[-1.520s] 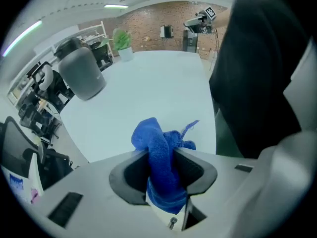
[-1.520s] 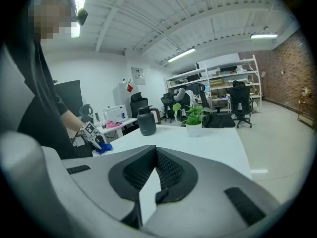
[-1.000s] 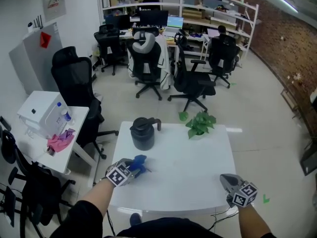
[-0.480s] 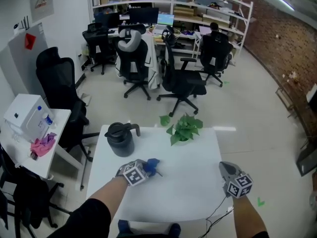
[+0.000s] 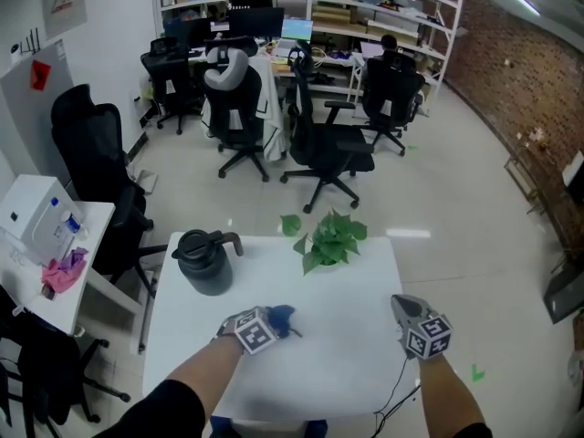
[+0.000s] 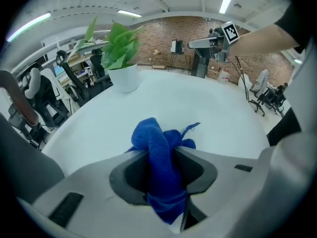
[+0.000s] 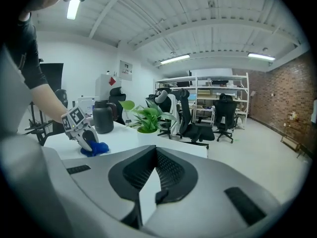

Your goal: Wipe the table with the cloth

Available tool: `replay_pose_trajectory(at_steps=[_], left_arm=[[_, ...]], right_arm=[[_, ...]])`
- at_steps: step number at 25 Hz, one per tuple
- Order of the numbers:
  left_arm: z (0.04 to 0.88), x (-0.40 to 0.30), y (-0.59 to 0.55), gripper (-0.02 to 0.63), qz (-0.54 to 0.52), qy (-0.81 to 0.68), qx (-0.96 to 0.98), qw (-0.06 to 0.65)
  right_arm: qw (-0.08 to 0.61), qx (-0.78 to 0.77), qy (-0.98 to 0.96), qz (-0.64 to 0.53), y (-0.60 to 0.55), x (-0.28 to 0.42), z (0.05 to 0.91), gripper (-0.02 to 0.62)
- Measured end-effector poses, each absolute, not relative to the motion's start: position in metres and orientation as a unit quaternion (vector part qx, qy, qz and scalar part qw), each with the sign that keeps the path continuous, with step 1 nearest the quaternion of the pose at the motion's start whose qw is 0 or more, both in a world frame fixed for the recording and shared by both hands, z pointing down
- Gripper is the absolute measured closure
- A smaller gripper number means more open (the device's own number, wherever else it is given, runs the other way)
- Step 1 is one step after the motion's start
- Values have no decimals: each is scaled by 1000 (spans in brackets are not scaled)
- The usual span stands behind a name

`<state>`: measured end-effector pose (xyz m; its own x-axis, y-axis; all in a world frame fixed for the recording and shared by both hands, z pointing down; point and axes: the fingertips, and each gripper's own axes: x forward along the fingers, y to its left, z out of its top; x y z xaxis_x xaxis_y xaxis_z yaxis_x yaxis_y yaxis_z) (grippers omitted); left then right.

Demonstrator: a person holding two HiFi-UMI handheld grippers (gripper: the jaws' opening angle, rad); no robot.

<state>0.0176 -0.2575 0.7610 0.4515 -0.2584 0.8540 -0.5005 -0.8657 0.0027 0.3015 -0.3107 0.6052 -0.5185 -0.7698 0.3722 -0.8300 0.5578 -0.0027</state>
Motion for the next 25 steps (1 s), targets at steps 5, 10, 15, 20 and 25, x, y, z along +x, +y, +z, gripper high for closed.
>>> replay_pose_trajectory(at_steps=[5, 10, 15, 20, 25], left_arm=[[762, 17, -258, 480, 463, -232, 845, 135], [761, 18, -259, 480, 468, -231, 842, 138], [762, 17, -258, 480, 472, -235, 838, 142], [761, 18, -258, 480, 473, -237, 836, 142], [762, 18, -258, 480, 475, -240, 834, 145]], right_arm=[[166, 455, -870, 94, -312, 288, 609, 581], [169, 452, -870, 97, -310, 281, 613, 583], [171, 449, -871, 99, -307, 280, 616, 581], [174, 452, -869, 99, -302, 284, 616, 583], [177, 453, -868, 99, -299, 288, 619, 581]])
